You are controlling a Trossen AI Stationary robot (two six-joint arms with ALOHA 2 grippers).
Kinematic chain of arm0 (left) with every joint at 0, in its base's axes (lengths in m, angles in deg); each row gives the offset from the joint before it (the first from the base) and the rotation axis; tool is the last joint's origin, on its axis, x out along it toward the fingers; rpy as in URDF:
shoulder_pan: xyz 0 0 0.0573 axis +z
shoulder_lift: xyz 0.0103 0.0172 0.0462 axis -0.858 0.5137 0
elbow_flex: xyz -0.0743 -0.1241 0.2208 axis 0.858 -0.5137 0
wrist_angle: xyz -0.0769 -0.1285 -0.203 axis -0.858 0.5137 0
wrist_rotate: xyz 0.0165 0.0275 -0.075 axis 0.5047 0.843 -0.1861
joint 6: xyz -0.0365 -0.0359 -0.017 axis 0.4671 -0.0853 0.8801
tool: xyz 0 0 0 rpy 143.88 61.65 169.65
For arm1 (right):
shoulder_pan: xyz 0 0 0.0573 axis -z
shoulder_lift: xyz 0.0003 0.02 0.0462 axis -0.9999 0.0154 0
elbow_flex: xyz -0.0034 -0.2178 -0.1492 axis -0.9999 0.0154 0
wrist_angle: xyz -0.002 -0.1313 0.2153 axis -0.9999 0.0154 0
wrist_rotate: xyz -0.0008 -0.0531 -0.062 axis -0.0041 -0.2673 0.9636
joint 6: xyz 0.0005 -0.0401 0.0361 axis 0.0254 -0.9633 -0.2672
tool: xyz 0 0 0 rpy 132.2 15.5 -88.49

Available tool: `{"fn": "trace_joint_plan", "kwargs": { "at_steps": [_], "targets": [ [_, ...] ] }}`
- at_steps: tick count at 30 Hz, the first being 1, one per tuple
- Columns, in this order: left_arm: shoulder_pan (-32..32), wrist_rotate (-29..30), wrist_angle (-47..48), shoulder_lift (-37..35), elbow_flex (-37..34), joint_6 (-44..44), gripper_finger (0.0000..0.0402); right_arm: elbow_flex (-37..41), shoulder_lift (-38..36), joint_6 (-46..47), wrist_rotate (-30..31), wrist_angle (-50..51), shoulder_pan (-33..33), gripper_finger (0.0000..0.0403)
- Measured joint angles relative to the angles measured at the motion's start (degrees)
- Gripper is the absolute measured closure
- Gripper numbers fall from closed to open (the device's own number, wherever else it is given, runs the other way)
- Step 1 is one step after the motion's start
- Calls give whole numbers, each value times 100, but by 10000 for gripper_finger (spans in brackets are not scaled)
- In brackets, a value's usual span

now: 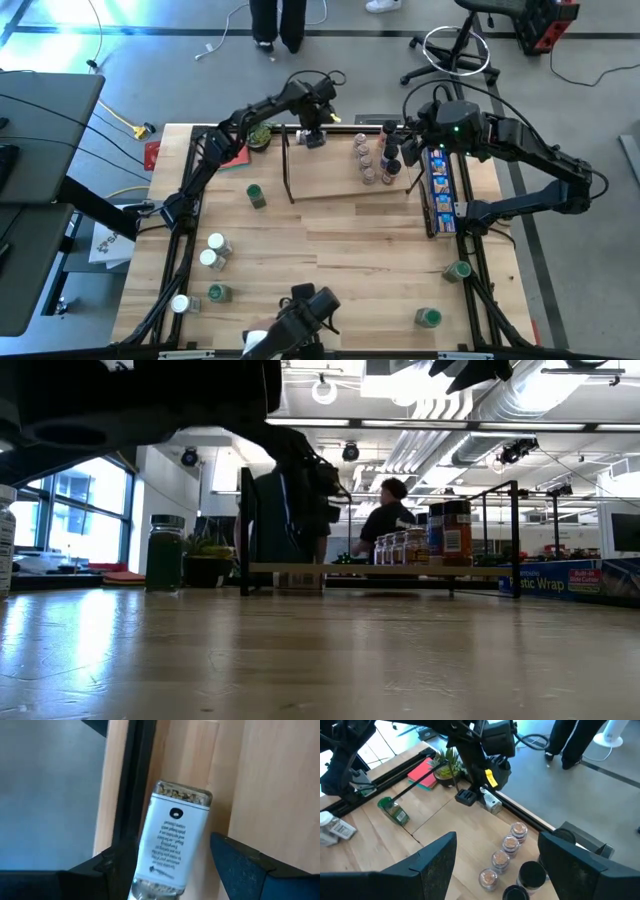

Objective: Shelf spices
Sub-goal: Put the white seasoning bottle on the shelf

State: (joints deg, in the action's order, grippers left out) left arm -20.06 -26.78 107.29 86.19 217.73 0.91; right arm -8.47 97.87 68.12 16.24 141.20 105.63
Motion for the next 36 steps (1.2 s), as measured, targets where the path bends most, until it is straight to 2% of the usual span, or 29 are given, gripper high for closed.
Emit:
{"fn": "trace_joint_plan", "kwargs": {
  "at_steps": [8, 14, 24, 36],
  "targets": [
    [-24, -18, 12, 216, -48, -253, 164, 2, 1, 158, 6, 1, 1, 128],
    [-44, -21, -1, 284, -44, -385, 207, 2, 0, 284, 8, 2, 2, 128],
    [-48, 131, -79, 340, 66, -431, 209, 0, 2, 335, 8, 1, 0, 128],
    [-59, 560, -485, -382, 59, -316, 209, 2, 0, 252, 10, 7, 1, 128]
  ]
}}
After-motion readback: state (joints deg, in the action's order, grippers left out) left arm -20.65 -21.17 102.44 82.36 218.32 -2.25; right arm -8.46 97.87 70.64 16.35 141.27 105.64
